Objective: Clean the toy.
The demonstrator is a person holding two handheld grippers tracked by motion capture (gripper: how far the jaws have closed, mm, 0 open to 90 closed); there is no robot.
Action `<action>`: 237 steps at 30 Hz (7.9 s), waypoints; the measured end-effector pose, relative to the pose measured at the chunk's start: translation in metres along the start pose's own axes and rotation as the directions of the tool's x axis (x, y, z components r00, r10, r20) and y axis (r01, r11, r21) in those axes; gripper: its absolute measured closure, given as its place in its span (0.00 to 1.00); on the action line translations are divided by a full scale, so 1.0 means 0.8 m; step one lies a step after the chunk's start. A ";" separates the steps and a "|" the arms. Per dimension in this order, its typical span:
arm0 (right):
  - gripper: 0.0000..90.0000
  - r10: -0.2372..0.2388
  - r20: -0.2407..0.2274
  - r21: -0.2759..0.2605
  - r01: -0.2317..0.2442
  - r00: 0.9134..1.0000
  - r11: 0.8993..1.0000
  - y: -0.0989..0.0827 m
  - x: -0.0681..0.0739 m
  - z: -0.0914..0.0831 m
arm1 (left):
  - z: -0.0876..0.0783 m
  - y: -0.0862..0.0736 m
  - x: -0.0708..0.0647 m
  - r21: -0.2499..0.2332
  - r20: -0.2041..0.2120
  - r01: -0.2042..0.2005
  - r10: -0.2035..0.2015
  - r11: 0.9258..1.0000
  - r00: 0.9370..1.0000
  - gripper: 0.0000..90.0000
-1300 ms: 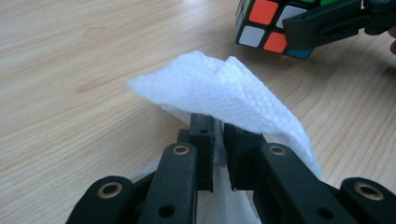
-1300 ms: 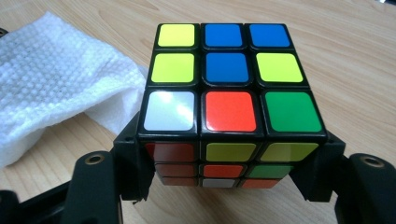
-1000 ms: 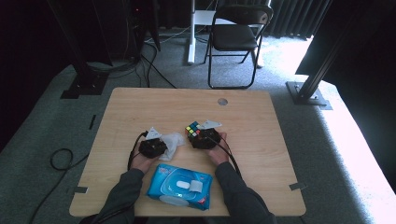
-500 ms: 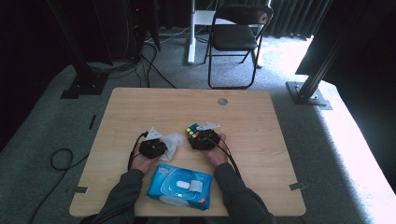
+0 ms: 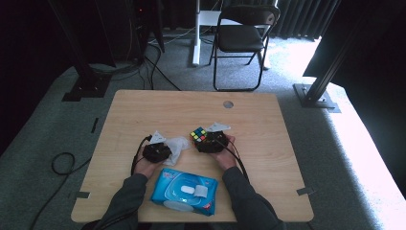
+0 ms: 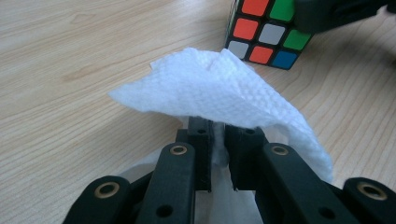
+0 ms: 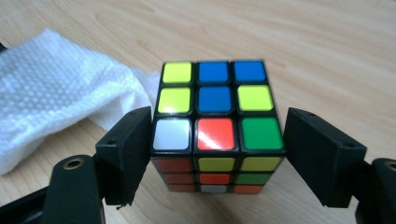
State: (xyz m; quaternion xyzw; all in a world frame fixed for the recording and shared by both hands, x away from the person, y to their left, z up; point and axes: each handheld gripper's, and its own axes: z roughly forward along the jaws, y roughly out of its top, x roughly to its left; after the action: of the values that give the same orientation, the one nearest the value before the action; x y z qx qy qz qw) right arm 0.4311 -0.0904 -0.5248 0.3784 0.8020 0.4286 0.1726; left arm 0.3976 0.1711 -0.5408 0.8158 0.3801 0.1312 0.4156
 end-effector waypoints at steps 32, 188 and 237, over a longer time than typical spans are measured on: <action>0.71 0.022 0.047 -0.077 -0.019 0.999 0.997 0.015 -0.023 -0.017 | 0.002 0.000 -0.002 0.001 0.001 -0.001 0.001 1.000 1.000 0.89; 0.18 -0.041 -0.065 0.045 0.044 0.997 0.998 0.024 -0.059 -0.003 | 0.004 -0.001 -0.004 0.009 0.011 -0.005 0.005 1.000 1.000 0.86; 0.38 -0.086 -0.056 0.056 0.089 0.995 0.994 0.007 -0.039 0.000 | -0.007 0.010 -0.010 -0.031 -0.027 -0.040 0.039 0.999 0.999 0.95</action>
State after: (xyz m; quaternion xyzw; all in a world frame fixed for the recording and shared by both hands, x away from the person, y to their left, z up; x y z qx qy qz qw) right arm 0.4542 -0.1120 -0.5217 0.3361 0.8344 0.4070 0.1584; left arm 0.3931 0.1653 -0.5301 0.8146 0.3673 0.1561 0.4209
